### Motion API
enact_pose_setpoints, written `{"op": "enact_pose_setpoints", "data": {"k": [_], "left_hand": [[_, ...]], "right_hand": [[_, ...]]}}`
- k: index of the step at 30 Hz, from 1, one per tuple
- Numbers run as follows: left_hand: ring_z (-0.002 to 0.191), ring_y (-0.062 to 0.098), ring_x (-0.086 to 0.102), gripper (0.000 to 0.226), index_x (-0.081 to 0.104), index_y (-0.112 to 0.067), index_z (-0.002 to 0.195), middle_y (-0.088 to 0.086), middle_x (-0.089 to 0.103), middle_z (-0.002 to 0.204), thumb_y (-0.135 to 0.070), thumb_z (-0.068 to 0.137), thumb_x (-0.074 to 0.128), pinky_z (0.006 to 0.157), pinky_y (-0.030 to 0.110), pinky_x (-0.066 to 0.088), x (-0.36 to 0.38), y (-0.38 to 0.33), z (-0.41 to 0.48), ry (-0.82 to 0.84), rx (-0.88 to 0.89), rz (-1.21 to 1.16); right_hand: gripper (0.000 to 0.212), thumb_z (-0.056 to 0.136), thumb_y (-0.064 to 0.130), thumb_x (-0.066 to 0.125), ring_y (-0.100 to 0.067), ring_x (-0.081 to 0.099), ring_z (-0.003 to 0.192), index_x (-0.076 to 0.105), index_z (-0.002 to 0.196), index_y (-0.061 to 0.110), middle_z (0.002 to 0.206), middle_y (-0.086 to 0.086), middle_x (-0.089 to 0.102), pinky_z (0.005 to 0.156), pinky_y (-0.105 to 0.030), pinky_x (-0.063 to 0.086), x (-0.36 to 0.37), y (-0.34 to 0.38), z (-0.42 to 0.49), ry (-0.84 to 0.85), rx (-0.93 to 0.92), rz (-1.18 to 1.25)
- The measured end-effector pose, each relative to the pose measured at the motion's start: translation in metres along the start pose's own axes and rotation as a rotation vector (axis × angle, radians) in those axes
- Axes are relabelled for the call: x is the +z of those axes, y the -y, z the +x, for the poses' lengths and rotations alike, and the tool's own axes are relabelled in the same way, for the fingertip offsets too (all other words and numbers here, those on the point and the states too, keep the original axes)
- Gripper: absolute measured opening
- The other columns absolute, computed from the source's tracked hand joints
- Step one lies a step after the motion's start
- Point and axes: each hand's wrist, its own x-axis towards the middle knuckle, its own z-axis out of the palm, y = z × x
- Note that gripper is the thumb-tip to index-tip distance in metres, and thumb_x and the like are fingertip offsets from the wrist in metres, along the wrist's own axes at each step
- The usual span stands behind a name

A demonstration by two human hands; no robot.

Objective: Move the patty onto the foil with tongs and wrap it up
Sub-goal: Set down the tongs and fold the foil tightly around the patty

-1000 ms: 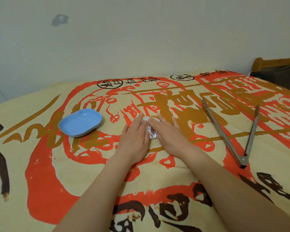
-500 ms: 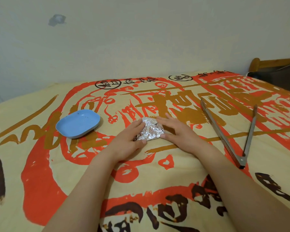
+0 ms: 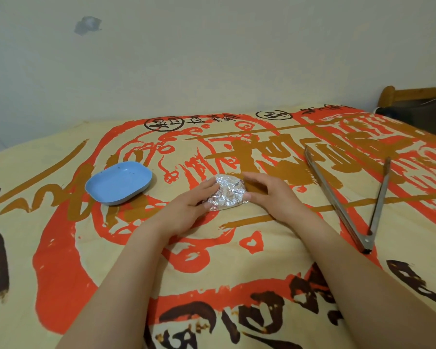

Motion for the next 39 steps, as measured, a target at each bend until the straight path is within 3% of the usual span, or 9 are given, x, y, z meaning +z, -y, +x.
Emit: {"op": "enact_pose_setpoints", "data": {"k": [7, 9, 11, 14, 16, 19, 26, 32, 39], "left_hand": [[0.139, 0.001, 0.025, 0.048, 0.040, -0.029, 0.143, -0.019, 0.028, 0.153, -0.013, 0.099, 0.046, 0.105, 0.013, 0.015, 0.009, 0.001, 0.004, -0.143, 0.064, 0.189], [0.139, 0.005, 0.028, 0.048, 0.042, -0.027, 0.142, -0.015, 0.031, 0.153, -0.012, 0.097, 0.047, 0.106, 0.016, 0.015, 0.010, -0.001, 0.003, -0.171, 0.053, 0.156], [0.138, 0.011, 0.031, 0.049, 0.043, -0.021, 0.142, -0.006, 0.036, 0.153, -0.015, 0.094, 0.048, 0.108, 0.020, 0.017, 0.014, -0.005, 0.003, -0.251, 0.099, 0.272], [0.145, 0.015, 0.016, 0.059, 0.026, -0.018, 0.150, 0.001, 0.020, 0.159, -0.031, 0.094, 0.042, 0.118, 0.036, 0.013, 0.024, -0.007, 0.004, -0.257, 0.163, 0.479], [0.147, 0.011, 0.000, 0.064, 0.009, -0.020, 0.153, -0.001, 0.006, 0.162, -0.039, 0.096, 0.032, 0.120, 0.037, 0.004, 0.029, -0.005, 0.005, -0.197, 0.131, 0.515], [0.147, 0.010, -0.004, 0.064, 0.003, -0.020, 0.153, -0.001, 0.002, 0.162, -0.043, 0.098, 0.028, 0.121, 0.038, 0.002, 0.034, -0.003, 0.008, -0.162, 0.098, 0.516], [0.147, 0.011, -0.007, 0.064, -0.001, -0.020, 0.152, -0.003, -0.002, 0.162, -0.048, 0.098, 0.020, 0.120, 0.041, 0.005, 0.039, -0.005, 0.008, -0.166, 0.050, 0.576], [0.147, 0.011, -0.004, 0.063, 0.003, -0.021, 0.153, -0.002, 0.002, 0.162, -0.048, 0.099, 0.022, 0.120, 0.041, 0.008, 0.036, -0.007, 0.009, -0.148, 0.059, 0.529], [0.147, 0.012, 0.004, 0.066, 0.012, -0.018, 0.152, 0.001, 0.011, 0.161, -0.041, 0.096, 0.037, 0.120, 0.033, 0.007, 0.038, -0.008, 0.010, -0.228, 0.073, 0.399]], "right_hand": [[0.051, 0.090, 0.021, 0.066, -0.015, 0.047, 0.128, 0.050, 0.137, 0.030, 0.140, 0.007, 0.053, 0.105, -0.034, 0.038, 0.012, 0.003, -0.002, -0.056, -0.029, -0.116], [0.051, 0.094, 0.019, 0.059, -0.014, 0.038, 0.136, 0.044, 0.142, 0.028, 0.148, 0.007, 0.044, 0.111, -0.032, 0.030, 0.013, 0.006, -0.004, -0.030, -0.069, -0.161], [0.053, 0.099, 0.019, 0.047, -0.011, 0.020, 0.144, 0.032, 0.149, 0.025, 0.157, 0.006, 0.028, 0.117, -0.032, 0.017, 0.017, 0.011, -0.007, 0.028, -0.133, -0.225], [0.056, 0.102, 0.028, 0.030, -0.007, 0.002, 0.147, 0.011, 0.154, 0.021, 0.162, 0.005, 0.010, 0.121, -0.036, 0.005, 0.028, 0.019, -0.011, 0.115, -0.246, -0.400], [0.056, 0.102, 0.032, 0.023, -0.006, -0.003, 0.147, 0.005, 0.154, 0.018, 0.163, 0.004, 0.003, 0.121, -0.036, 0.002, 0.033, 0.020, -0.012, 0.151, -0.277, -0.513], [0.057, 0.103, 0.035, 0.020, -0.008, -0.006, 0.147, 0.004, 0.154, 0.016, 0.163, 0.002, 0.000, 0.121, -0.035, 0.000, 0.036, 0.020, -0.013, 0.173, -0.277, -0.614], [0.056, 0.103, 0.034, 0.017, -0.010, -0.005, 0.148, 0.004, 0.154, 0.015, 0.163, 0.000, 0.000, 0.121, -0.035, 0.000, 0.040, 0.024, -0.015, 0.168, -0.246, -0.661], [0.053, 0.101, 0.033, 0.020, -0.013, 0.021, 0.145, 0.030, 0.149, 0.013, 0.156, -0.003, 0.032, 0.121, -0.034, 0.006, 0.043, 0.034, -0.019, 0.024, -0.323, -0.681], [0.051, 0.101, 0.030, 0.024, -0.014, 0.029, 0.143, 0.036, 0.146, 0.010, 0.153, -0.006, 0.039, 0.120, -0.033, 0.012, 0.047, 0.033, -0.018, 0.026, -0.321, -0.626]]}}
